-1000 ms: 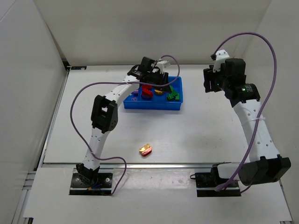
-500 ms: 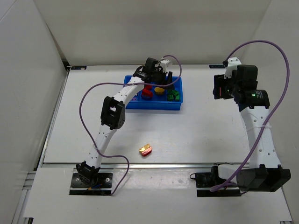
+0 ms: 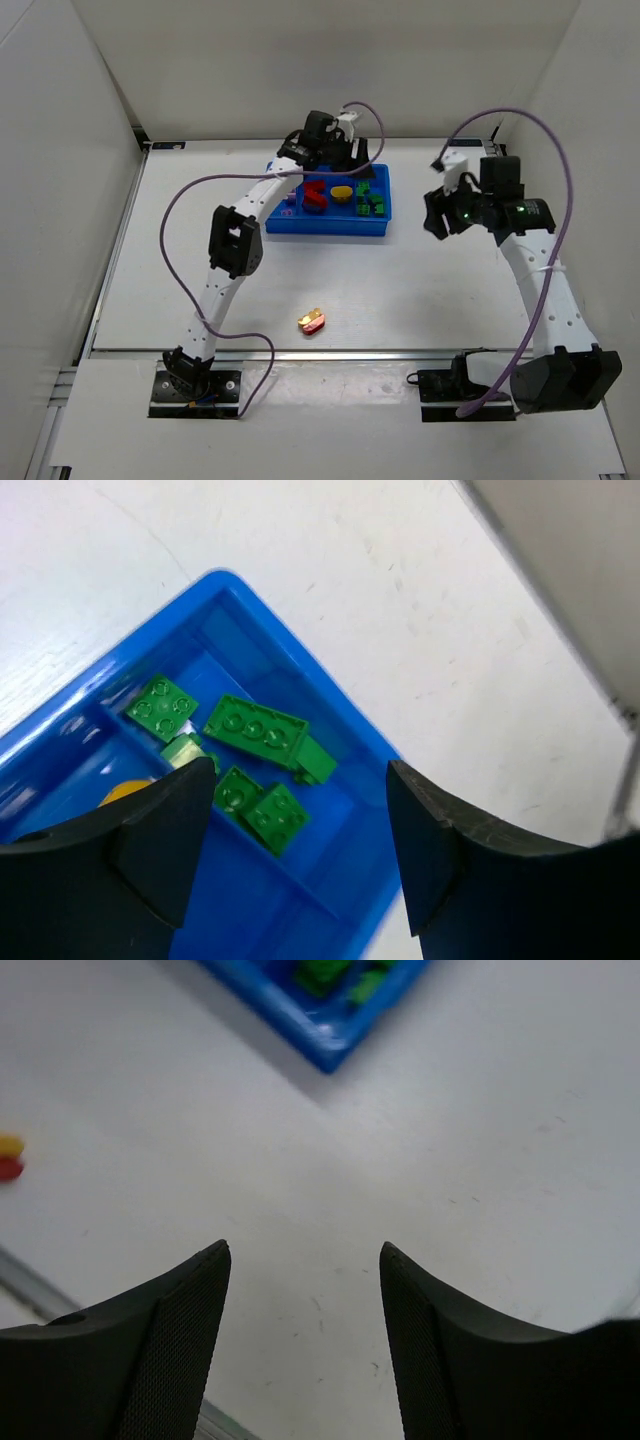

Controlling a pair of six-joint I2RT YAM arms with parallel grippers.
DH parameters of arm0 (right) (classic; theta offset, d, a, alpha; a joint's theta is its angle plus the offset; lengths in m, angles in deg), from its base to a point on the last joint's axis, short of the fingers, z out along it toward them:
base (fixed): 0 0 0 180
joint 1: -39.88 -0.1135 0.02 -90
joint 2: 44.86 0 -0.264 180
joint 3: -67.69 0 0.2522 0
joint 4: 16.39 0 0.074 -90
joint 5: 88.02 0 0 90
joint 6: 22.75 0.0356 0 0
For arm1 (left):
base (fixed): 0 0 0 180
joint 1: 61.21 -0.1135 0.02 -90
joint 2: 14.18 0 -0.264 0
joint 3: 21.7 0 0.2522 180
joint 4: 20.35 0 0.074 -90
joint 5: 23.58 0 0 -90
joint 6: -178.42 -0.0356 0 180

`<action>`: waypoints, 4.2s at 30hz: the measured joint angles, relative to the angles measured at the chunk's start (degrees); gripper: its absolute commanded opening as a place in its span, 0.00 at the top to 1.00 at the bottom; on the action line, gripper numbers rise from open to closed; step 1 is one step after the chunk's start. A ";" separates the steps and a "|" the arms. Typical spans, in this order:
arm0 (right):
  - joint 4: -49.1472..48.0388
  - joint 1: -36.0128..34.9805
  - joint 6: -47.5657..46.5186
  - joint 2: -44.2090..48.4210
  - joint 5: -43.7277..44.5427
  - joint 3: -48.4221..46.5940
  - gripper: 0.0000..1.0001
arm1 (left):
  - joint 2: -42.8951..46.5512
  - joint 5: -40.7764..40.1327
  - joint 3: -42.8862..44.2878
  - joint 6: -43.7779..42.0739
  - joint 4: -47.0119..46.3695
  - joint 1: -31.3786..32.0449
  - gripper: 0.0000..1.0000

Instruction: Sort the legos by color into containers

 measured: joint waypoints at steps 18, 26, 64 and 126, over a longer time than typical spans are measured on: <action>-0.07 -41.70 -31.69 -16.94 -12.57 3.45 0.35 | 67.21 0.85 -54.29 -1.46 1.18 -27.47 0.21; -2.05 -47.69 -44.46 -26.58 -13.57 3.45 0.33 | 75.71 1.77 -67.14 -3.37 9.07 -33.16 0.20; -13.70 -52.81 -40.22 -38.64 -11.47 6.34 0.66 | 84.87 -1.38 -73.55 -5.90 17.75 -33.92 0.21; -35.93 -46.42 -59.23 -15.89 -3.50 11.87 0.69 | 50.38 27.45 -60.98 -17.33 31.52 -13.94 0.43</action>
